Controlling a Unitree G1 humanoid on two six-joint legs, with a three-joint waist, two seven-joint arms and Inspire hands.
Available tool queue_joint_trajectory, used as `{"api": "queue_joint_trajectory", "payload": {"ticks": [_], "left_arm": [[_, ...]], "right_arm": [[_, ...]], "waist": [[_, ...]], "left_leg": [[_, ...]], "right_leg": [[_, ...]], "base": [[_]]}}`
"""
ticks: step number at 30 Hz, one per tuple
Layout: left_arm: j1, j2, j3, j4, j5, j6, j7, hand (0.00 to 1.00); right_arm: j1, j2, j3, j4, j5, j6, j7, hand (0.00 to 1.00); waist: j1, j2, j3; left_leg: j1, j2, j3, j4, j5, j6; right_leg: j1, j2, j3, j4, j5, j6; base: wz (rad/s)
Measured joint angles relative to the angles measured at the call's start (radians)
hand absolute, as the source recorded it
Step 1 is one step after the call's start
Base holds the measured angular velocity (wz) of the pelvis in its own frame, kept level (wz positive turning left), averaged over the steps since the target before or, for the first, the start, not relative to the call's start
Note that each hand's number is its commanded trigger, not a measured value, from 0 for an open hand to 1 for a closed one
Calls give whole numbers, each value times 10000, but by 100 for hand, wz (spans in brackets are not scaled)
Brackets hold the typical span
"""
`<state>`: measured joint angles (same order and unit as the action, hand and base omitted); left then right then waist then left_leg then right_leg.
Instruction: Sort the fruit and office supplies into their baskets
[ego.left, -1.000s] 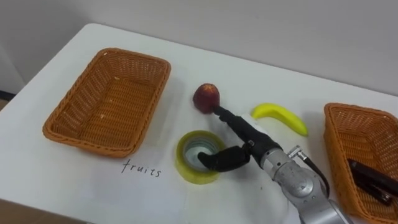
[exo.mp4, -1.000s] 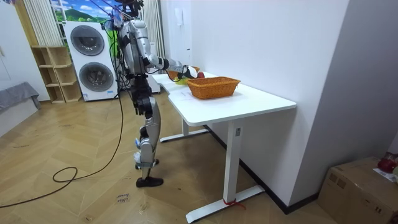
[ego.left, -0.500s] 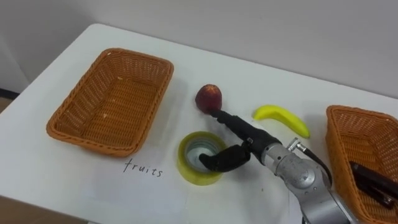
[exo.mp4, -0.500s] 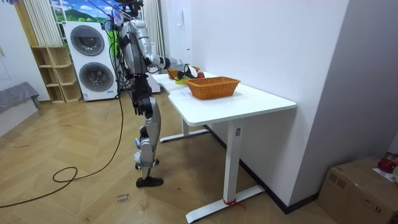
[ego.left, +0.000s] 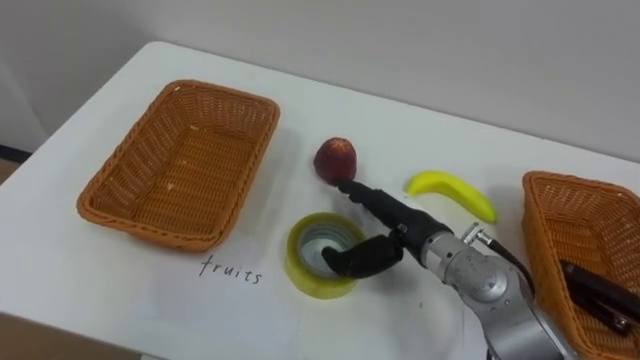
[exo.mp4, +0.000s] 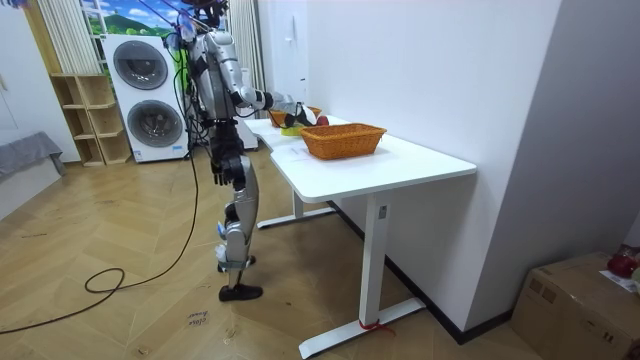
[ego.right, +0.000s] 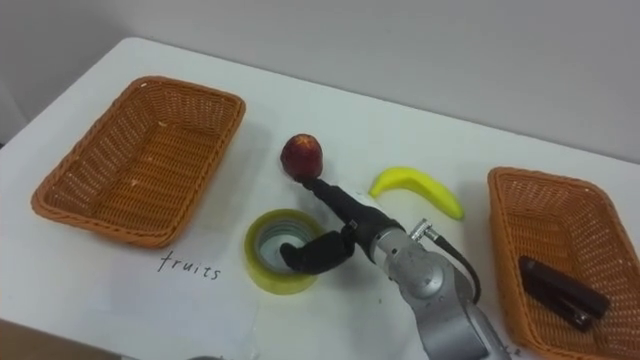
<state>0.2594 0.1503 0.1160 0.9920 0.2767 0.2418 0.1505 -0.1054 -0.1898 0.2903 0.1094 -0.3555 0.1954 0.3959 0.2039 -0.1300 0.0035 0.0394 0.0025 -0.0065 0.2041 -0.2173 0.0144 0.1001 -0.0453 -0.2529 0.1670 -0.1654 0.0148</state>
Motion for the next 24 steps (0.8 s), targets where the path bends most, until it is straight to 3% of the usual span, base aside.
{"api": "queue_joint_trajectory", "payload": {"ticks": [5, 11, 24], "left_arm": [[-67, 77, 178, 6, 7, 78, -22, 0], [-160, 252, 228, -9, 13, 205, 8, 0], [-312, 233, 367, -11, 210, 357, 375, 0]], "right_arm": [[52, -24, -59, 331, 24, 24, 153, 0], [-234, -18, -86, 850, 28, 24, 282, 0], [-251, -19, -171, 899, 8, 25, 431, 0]], "waist": [[202, -223, -30], [229, -239, -25], [257, -236, -25]], "left_leg": [[148, -8, -75, 3, -2, -1], [248, -21, -197, 16, 8, -16], [249, -19, -243, 13, 22, -32]], "right_leg": [[181, -4, -89, -21, 0, 0], [359, -18, -265, -16, 0, 0], [379, -19, -425, -19, 0, 0]], "base": [[3], [6], [0]]}}
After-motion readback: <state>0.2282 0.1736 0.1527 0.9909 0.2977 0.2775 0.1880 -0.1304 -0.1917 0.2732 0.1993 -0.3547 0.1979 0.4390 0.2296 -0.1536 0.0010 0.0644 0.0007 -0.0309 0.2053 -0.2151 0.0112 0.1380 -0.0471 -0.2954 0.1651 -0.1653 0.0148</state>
